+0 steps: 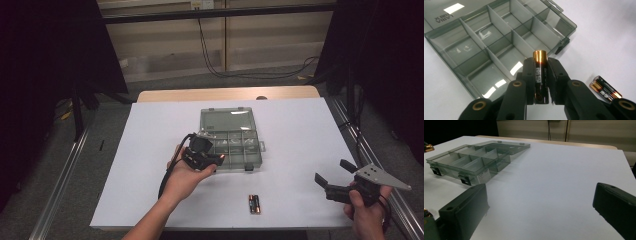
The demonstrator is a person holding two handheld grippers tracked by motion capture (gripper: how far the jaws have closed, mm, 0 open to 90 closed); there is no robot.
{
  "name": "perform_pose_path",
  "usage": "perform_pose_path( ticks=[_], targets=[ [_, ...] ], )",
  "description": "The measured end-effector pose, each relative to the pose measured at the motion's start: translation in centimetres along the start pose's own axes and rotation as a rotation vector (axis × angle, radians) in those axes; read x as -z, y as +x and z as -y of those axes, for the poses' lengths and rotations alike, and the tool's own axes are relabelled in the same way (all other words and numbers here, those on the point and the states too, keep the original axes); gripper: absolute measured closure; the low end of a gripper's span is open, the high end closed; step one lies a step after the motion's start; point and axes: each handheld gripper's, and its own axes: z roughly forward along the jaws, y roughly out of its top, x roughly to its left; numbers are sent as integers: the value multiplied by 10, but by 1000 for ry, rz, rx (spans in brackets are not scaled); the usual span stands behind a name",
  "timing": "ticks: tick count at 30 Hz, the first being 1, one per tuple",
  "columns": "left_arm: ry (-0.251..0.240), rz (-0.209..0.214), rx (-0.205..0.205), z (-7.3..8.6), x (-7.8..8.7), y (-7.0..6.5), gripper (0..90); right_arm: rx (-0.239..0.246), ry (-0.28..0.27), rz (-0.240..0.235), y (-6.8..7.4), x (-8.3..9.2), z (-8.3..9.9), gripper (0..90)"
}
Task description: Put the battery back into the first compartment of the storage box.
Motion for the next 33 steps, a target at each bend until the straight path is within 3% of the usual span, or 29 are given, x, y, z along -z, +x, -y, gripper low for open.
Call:
perform_pose_path(
  ticks=[25,28,29,30,33],
  targets=[
    [-26,-25,41,-20,0,29,774,7,-6,-3,-1,1,0,0],
    [-46,-32,75,-23,-2,30,774,4,-4,0,-1,2,0,0],
    [-33,-32,57,-24,-1,32,774,5,-4,0,-1,2,0,0],
    [-40,-37,75,-25,-2,32,774,7,-4,-1,-1,2,0,0],
    [-30,-32,62,-26,-4,37,774,7,-4,-2,-2,2,0,0]
  ],
)
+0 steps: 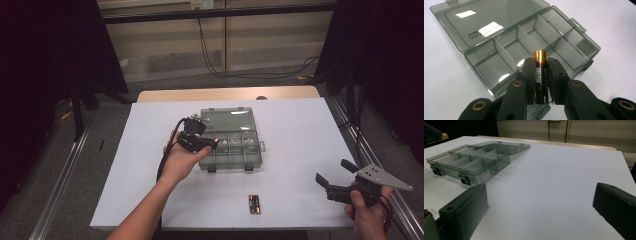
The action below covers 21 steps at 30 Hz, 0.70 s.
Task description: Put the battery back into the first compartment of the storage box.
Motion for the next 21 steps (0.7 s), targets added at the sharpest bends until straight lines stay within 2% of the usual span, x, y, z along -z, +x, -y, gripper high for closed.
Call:
perform_pose_path(
  ticks=[1,2,5,6,7,8,9,11,12,13,14,15,21],
  targets=[
    [-11,-6,16,0,-1,0,774,0,-1,-2,0,0,0,0],
    [1,-3,9,-1,-1,3,774,3,-2,-2,-1,0,0,0],
    [-2,1,24,-3,-3,7,774,-2,-5,4,-1,0,0,0],
    [-6,-13,35,-3,-5,7,774,-3,-4,4,-1,0,0,0],
    [0,-5,28,-3,-5,9,774,-4,-3,4,-1,0,0,0],
    [-16,-12,52,-3,-7,8,774,-2,-5,5,-1,0,0,0],
    [3,-11,32,-4,-7,11,774,-1,-6,5,-1,0,0,0],
    [-10,-18,55,-4,-10,11,774,-2,-4,4,-1,1,0,0],
    [4,-21,40,-5,-10,13,774,-2,-4,4,-1,1,0,0],
    [-7,-26,56,-5,-12,13,774,-5,-2,3,-1,1,0,0],
    [7,-19,44,-6,-11,16,773,-5,-4,3,-1,1,0,0],
    [-5,-28,60,-6,-13,16,773,-6,-4,3,-1,1,0,0],
    [3,-37,68,-11,-16,22,774,-6,-4,3,-1,1,0,0]
  ],
)
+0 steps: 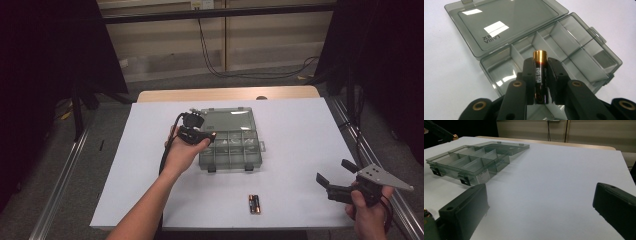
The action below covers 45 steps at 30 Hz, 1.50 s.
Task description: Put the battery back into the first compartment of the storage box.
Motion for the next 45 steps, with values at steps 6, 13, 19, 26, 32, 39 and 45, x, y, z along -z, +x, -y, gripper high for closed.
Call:
perform_pose_path(
  ticks=[6,13,19,26,32,39,45],
  targets=[
    [-1,-14,20,-2,-6,5,773,-3,1,0,-1,0,0,0],
    [0,-27,48,-4,-14,11,772,-4,2,0,-1,0,0,0],
    [7,-48,61,-4,-21,15,772,-5,0,2,-1,1,0,0],
    [-5,-63,88,-4,-22,19,765,-12,0,-1,-2,0,1,0],
    [-20,-12,126,-4,-14,21,428,-12,2,-2,-1,-1,1,0],
    [-15,44,120,-4,-6,13,25,-11,2,-1,-2,-2,1,0],
    [-12,63,110,-1,0,5,0,-4,-2,3,-2,-1,1,0]
  ],
)
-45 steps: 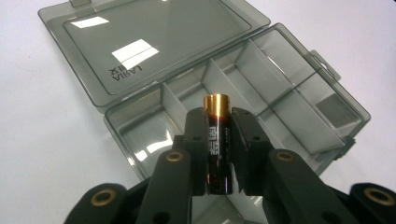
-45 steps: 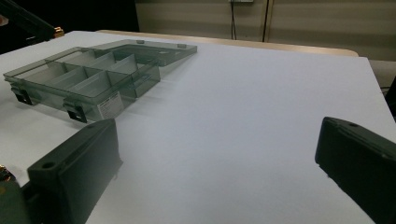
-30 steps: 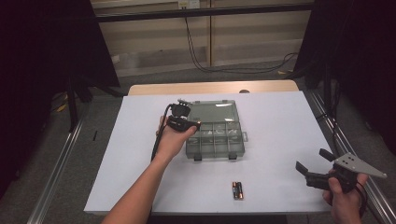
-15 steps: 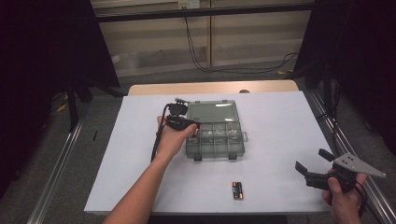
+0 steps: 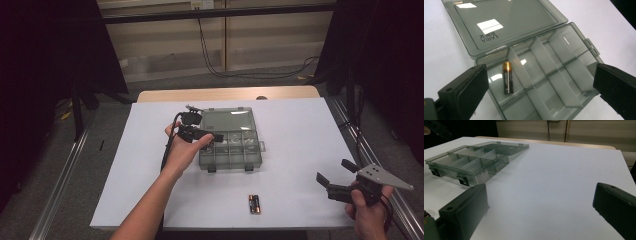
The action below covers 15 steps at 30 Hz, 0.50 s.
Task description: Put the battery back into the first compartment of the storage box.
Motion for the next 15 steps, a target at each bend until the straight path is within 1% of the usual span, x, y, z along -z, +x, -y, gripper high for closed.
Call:
perform_pose_path(
  ticks=[2,5,7,9,10,11,12,14,15],
  targets=[
    [-9,-1,-6,2,3,-4,0,0,-1,1,0,1,0,0],
    [-3,0,-24,5,6,-11,0,8,-14,-2,0,3,-1,0],
    [1,1,-39,6,8,-15,1,2,-18,-1,0,3,-1,0],
    [3,4,-35,8,8,-21,8,2,-18,-7,1,3,-1,0],
    [2,-11,-41,9,10,-23,8,5,-19,-7,1,3,-1,0],
    [-8,-19,-36,10,10,-25,9,2,-19,-8,1,3,-1,0],
    [-10,-26,-43,10,11,-26,13,7,-21,-8,1,2,-2,0],
    [-7,-4,-39,13,11,-30,19,10,-20,-6,1,3,-2,0],
    [1,-1,-50,14,10,-32,22,14,-23,-6,1,3,-2,0]
  ],
)
